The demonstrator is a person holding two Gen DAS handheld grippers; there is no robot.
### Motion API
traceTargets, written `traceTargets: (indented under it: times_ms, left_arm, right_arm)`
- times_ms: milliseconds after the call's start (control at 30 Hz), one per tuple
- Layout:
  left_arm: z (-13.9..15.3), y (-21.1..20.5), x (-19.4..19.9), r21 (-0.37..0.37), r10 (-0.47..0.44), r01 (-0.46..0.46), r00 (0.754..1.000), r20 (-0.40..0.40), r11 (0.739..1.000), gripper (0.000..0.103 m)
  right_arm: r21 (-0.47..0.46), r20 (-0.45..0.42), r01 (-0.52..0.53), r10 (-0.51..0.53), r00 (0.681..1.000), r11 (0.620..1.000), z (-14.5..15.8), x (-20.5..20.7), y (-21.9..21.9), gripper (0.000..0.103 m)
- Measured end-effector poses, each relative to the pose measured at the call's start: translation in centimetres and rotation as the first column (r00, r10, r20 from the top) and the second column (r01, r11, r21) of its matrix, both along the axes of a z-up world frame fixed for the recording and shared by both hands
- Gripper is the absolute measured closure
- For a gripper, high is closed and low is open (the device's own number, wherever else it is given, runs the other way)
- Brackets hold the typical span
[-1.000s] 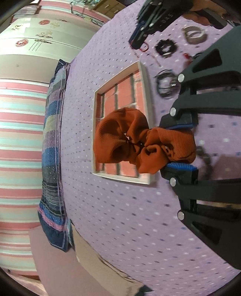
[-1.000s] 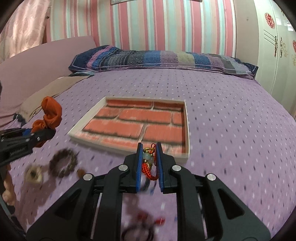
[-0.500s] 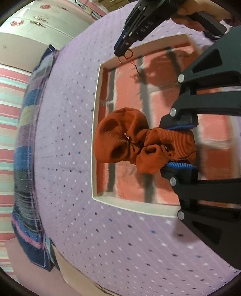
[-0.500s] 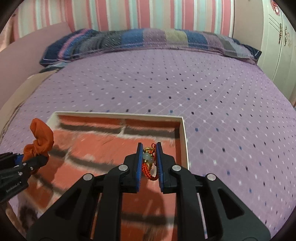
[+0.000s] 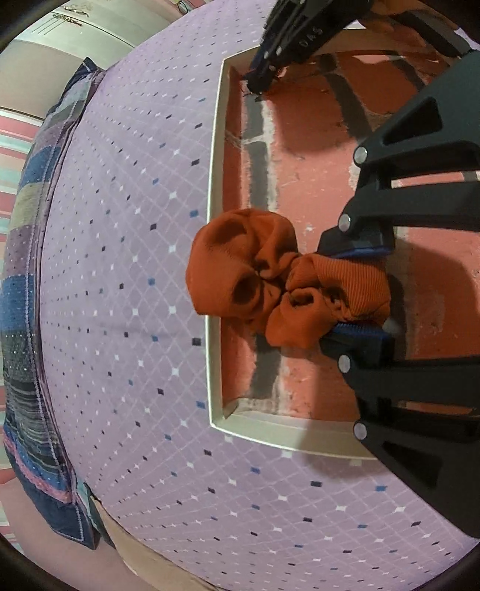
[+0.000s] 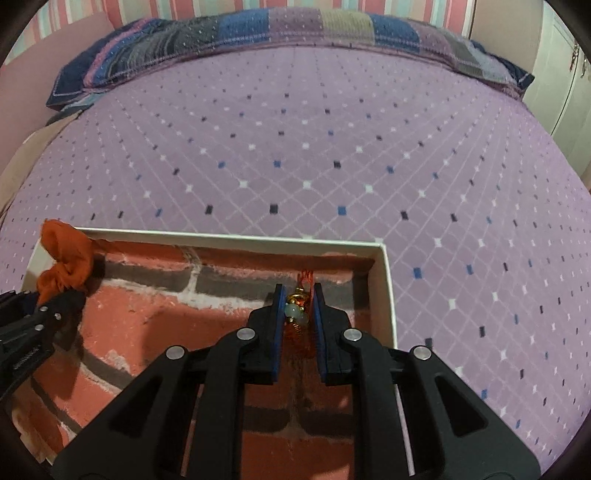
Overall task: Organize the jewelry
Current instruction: 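Carry both items into the white tray and open both tools, then withdraw both tools from the tray toward the remaining jewelry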
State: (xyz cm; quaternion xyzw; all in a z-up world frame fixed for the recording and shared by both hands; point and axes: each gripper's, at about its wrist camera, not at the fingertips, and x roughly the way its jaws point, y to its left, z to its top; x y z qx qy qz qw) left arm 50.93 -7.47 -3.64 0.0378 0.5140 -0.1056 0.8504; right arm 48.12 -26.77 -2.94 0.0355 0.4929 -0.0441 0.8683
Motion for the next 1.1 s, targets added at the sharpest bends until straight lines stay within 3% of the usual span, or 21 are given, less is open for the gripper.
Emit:
traceTargets:
  times_ms: [100,133,167,233,433,733,767,800,833,933,1100]
  left_arm:
    - [0.1,-0.2,0.0,0.005,0.002,-0.002,1.000,0.007,1.000,0.065]
    - [0.1,-0.1,-0.1,0.000,0.003,-0.003,1.000,0.004,1.000,0.062]
    - [0.1,0.0,-0.2,-0.004,0.006,-0.006,1.000,-0.001,1.000,0.057]
    - [0.4,0.2,-0.4,-0.018,0.005,-0.005,1.000,0.000,1.000,0.057]
    - [1.9,0.3,-3.1,-0.018,-0.024,0.025,0.999,0.036,1.000,0.057]
    - [4.9,2.2,-10.6,-0.046,-0.027,0.033,0.993,0.113,0.998,0.056]
    - [5.1,2.4,-11.3,-0.057,-0.032,0.038,0.993,0.115,0.998,0.048]
    - [5.3,2.6,-12.0,-0.064,-0.035,0.042,0.993,0.115,0.997,0.032]
    - [5.5,2.9,-12.8,-0.070,-0.025,0.034,0.991,0.132,0.997,0.029]
    - [5.7,3.2,-13.3,-0.058,-0.020,0.030,0.986,0.163,0.998,0.029]
    - [5.4,3.6,-12.1,-0.063,-0.004,0.012,0.991,0.134,0.998,0.030]
  right_arm:
    - [0.011,-0.005,0.012,-0.012,1.000,1.000,0.1,0.4,-0.1,0.084]
    - [0.019,-0.008,0.019,-0.018,1.000,1.000,0.1,0.5,-0.2,0.069]
    - [0.045,-0.007,0.021,-0.020,1.000,0.999,0.2,0.4,-0.3,0.064]
    - [0.063,0.006,0.025,-0.026,1.000,0.998,0.6,0.0,-0.5,0.061]
    - [0.069,0.047,0.001,-0.004,0.999,0.998,1.9,-2.7,-0.3,0.059]
    - [0.027,0.137,-0.028,0.024,0.990,0.999,4.7,-11.7,1.0,0.057]
    - [0.009,0.148,-0.035,0.033,0.988,0.999,4.9,-12.8,1.4,0.053]
    - [-0.008,0.158,-0.042,0.042,0.987,0.999,5.1,-13.7,1.6,0.052]
    - [-0.023,0.164,-0.047,0.050,0.985,0.999,5.1,-14.7,1.9,0.051]
    - [-0.016,0.173,-0.050,0.052,0.983,0.999,4.9,-16.9,2.1,0.051]
    - [0.016,0.168,-0.025,0.022,0.986,1.000,4.7,-19.0,1.3,0.051]
